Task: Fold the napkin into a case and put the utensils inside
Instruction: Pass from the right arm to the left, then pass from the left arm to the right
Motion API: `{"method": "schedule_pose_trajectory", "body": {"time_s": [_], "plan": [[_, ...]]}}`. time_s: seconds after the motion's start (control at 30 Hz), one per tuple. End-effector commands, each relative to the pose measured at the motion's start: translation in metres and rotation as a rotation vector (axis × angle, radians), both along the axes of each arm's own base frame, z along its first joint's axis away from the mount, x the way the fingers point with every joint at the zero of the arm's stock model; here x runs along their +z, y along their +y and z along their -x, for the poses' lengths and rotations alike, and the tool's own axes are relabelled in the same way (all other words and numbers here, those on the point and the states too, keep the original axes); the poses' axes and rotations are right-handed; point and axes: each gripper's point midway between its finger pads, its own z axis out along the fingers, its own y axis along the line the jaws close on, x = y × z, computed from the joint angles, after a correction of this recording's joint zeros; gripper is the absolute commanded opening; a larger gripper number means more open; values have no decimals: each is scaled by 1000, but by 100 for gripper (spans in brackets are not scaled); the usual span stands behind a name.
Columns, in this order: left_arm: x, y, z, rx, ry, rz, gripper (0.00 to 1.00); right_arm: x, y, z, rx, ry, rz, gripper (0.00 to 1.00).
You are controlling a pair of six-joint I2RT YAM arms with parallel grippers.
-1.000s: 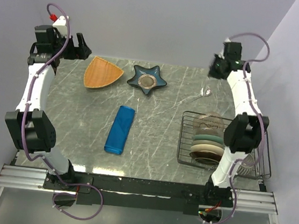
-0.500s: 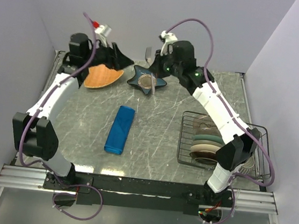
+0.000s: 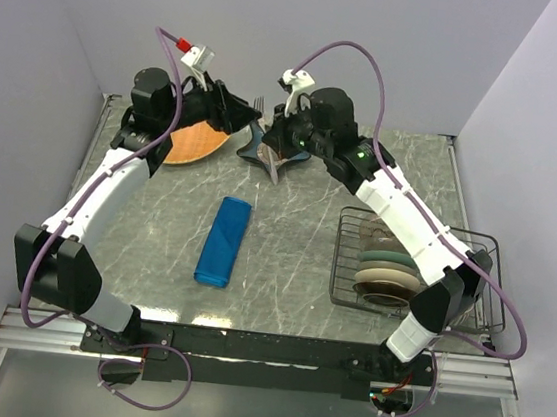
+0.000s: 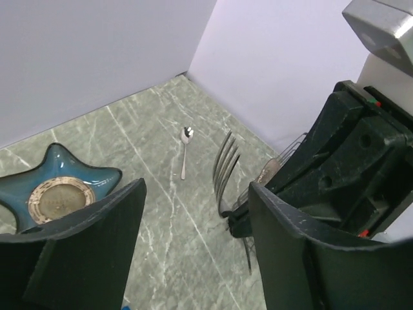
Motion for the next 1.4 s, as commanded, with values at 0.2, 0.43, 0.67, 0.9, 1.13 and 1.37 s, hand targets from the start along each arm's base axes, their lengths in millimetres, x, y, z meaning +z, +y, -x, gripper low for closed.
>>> {"method": "schedule_pose_trajectory", "body": {"time_s": [0.2,0.43,0.67,0.9,1.13,1.37], "plan": [[15,-9,13,-39,-17,40,34,39,5,24,33,-120,-58,0],[12,-15,24,-111,13,59,5,40,6,31,30,-120,-63,0],[13,-11,38,-212,-4,74,1,36,3,40,89,-30,-22,77],[19,-7,68,-405,-53,110,1,8,-16,63,363,241,-147,82],[20,-8,71,-427,-44,161,1,3,-10,90,507,386,-261,88],[18,-9,66,-423,-47,172,1,10,-6,99,582,401,-296,82]]}}
